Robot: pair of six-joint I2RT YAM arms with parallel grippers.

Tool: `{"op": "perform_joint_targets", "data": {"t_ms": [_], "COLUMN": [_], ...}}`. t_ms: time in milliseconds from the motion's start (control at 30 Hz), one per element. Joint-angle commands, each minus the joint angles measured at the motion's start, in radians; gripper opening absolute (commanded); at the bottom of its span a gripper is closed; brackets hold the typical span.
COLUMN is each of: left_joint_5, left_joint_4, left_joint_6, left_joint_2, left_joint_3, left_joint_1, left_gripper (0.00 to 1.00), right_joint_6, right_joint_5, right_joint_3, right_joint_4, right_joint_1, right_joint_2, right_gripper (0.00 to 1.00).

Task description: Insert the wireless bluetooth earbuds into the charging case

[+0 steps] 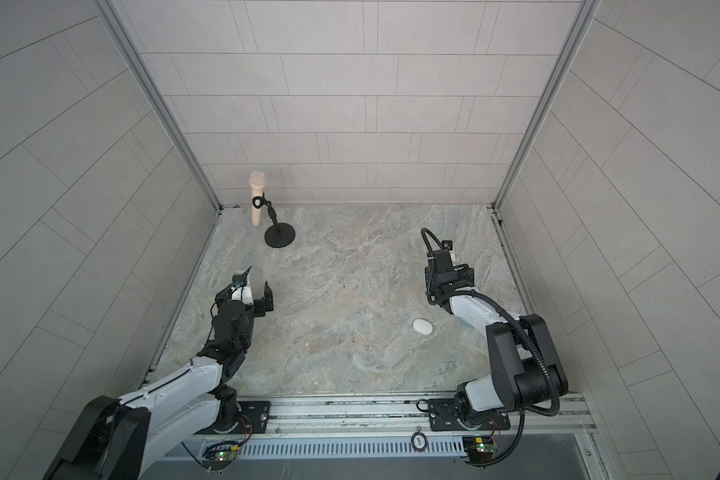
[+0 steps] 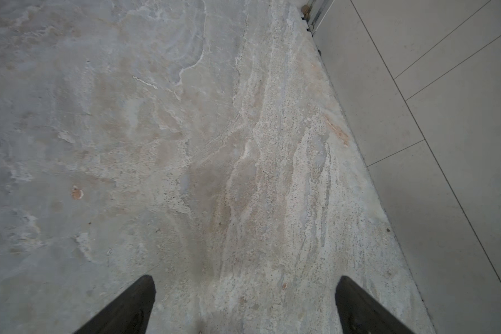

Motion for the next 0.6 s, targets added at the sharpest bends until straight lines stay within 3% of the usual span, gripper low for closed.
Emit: {"op": "perform_joint_targets", "data": {"t_ms": [0, 167, 300, 467, 567], "left_joint_5": [0.073, 0.160, 0.144, 0.119, 0.121], "left_joint_4": [0.233, 0.318, 0.437, 0.211, 0.208], "left_joint_6": [0.020, 0.015, 0.010, -0.009, -0.011], "left_joint_2": [0.111, 0.302, 0.433, 0.415, 0.417], "left_joint_3": [0.023, 0.103, 0.107, 0.208, 0.211], "left_joint_1": [0.047, 0.090, 0.090, 0.099, 0.099], "left_gripper": [1.00, 1.00, 1.00, 1.00, 1.00], "right_joint_6": [-0.085, -0.137, -0.152, -0.135, -0.161], "right_joint_5": [0.038, 0.021, 0.017, -0.047, -0.073], "right_joint_3": [-0.063, -0.136, -0.190, -0.221, -0.285], "right_joint_4": [0.259, 0.426, 0.569, 0.605, 0.763], "right_joint_1": [-0.001, -0.001, -0.004, -0.037, -0.038], "right_joint_2": [0.004, 0.021, 0.060, 0.050, 0.094], "right_gripper": [1.00, 1.00, 1.00, 1.00, 1.00]}}
